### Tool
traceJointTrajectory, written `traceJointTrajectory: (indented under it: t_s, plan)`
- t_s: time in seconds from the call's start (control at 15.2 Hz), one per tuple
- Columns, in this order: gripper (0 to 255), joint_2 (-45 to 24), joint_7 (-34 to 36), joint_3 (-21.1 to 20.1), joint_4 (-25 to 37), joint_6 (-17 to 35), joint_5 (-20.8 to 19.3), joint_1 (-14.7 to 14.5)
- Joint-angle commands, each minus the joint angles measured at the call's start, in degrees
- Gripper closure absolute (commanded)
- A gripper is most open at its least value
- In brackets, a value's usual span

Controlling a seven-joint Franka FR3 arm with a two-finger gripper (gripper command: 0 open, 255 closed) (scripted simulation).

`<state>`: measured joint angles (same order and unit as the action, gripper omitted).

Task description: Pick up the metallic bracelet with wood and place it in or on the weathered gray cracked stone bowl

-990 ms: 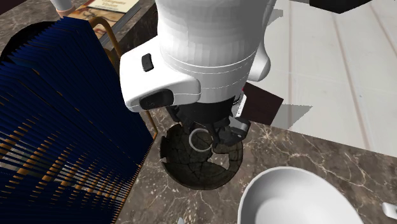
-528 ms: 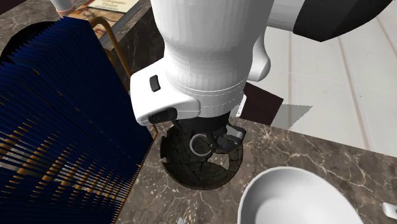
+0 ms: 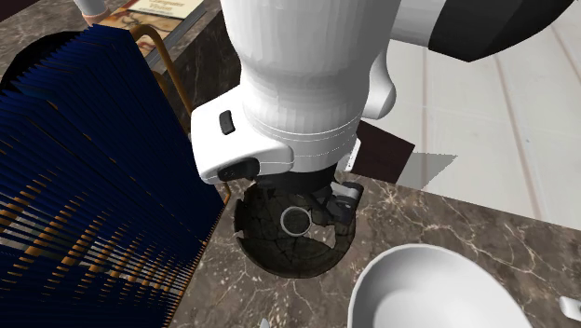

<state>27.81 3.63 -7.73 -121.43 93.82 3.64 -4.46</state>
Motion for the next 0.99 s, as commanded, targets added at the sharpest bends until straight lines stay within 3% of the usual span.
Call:
traceJointTrajectory:
  t_s: [0.0,0.13,0.4,0.92]
  plan:
    - [0,0.0,0.0,0.0,0.0,0.0,0.0,0.0]
    - [0,0.0,0.0,0.0,0.0,0.0,0.0,0.0]
    - [0,-1.8,0.2,0.2,8.9,-7.1,-0.3,0.2]
    - [0,-1.8,0.2,0.2,8.9,-7.1,-0.3,0.2]
